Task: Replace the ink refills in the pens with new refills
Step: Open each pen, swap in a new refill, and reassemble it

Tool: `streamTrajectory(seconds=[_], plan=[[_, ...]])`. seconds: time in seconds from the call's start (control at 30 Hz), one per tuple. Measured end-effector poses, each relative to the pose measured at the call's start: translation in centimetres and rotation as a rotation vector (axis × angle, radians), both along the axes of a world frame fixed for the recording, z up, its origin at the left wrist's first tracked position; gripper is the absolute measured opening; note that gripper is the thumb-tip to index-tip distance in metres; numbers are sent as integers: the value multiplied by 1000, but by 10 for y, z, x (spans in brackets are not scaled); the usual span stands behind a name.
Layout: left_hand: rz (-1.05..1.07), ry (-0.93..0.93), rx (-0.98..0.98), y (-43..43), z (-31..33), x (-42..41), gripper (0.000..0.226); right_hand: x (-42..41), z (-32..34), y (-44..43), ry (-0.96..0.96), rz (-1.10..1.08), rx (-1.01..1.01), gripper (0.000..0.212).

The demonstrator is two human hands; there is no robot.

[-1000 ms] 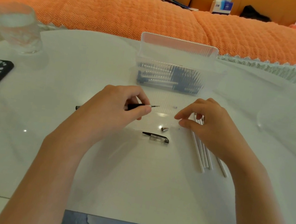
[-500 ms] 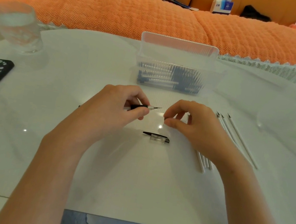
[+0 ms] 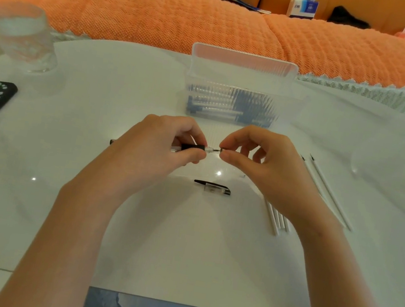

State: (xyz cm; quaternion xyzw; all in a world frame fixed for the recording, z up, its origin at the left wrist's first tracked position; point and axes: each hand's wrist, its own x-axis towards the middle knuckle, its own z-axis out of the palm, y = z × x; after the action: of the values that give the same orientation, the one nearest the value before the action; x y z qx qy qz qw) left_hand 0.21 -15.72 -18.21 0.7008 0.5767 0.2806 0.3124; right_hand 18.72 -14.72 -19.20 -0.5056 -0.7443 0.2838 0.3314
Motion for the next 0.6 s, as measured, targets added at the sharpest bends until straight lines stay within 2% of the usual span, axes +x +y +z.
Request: streamTrajectory(seconds=[0.13,0.4,0.57,0.6], plan=[[-18,19,5,-1,0,4,8,-3,-1,0,-26,15,1,3],[-11,8,9,-1,2,4,10,-2,-3,2,-3,18,-29,18],[-9,19,10,-2,2,5,11,-4,-3,1,-26,37,-44,3],[-9,19,13,-2,2,5,10,-4,-3,1,-25,38,-52,5]])
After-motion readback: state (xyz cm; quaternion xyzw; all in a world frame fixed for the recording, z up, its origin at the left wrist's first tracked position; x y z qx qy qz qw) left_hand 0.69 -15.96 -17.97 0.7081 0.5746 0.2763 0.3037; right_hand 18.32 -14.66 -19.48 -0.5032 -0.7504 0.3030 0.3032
